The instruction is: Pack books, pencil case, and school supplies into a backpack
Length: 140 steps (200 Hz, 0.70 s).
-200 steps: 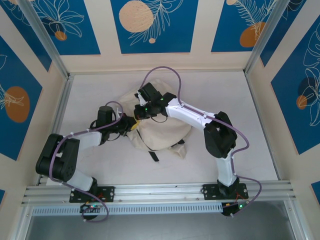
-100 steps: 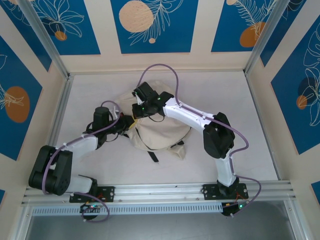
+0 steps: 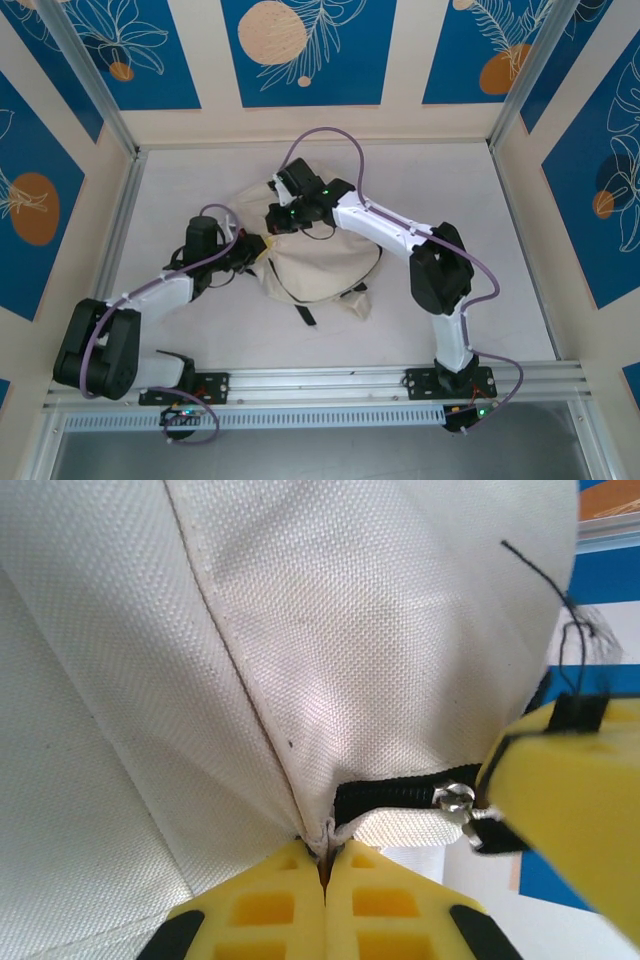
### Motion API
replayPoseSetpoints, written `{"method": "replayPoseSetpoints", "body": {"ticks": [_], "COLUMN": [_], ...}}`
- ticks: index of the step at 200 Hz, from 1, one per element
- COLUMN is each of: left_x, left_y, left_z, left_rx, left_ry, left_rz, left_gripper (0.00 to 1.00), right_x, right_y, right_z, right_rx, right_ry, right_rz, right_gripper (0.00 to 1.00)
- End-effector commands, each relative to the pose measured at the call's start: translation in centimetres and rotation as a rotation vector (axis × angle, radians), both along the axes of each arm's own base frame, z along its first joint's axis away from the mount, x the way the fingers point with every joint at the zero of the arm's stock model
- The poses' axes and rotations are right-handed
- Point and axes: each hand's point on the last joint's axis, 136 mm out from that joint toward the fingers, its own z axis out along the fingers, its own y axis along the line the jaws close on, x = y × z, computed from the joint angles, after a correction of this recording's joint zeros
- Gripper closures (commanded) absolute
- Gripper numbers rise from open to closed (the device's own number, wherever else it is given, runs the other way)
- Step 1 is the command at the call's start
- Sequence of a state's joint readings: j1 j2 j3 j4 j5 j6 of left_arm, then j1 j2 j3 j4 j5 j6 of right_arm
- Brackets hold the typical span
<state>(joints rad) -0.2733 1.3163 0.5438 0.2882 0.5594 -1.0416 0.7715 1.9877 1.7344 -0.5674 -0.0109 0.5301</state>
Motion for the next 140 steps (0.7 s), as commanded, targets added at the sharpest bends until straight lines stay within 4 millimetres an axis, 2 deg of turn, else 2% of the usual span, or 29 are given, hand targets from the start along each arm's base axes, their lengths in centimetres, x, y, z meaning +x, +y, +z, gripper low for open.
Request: {"method": "replayPoseSetpoints", "body": {"ticks": [1,30,73,140], "left_x": [-1.0,-1.6,-1.9,-2.1], "left_y": [0.8,1.7,2.1,3.1], "left_z": [-1.6,-3.4,-3.8,-4.5], "left_rx": [0.076,0.100,0.117,0.161], "left_ry": [0.042,0.104,0.117,0.148], "left_rz": [0.005,0.020,0.020,0.038], "left_gripper": [1.00,1.00,1.00,1.00], "right_x": [2.7,4.8,6.2,8.6], "right_y": [-4.2,-7.5,-9.7,-13.3], "right_z": [1.7,1.4,1.3,1.9], "right_rx": [-0.075,-0.156,-0.231,-0.255], "right_ry": [-0.117,-0.170,-0.221,-0.242], "right_rz": [-0.127,-0.228,-0.288,-0.373], "right_gripper": [1.00,1.00,1.00,1.00]}}
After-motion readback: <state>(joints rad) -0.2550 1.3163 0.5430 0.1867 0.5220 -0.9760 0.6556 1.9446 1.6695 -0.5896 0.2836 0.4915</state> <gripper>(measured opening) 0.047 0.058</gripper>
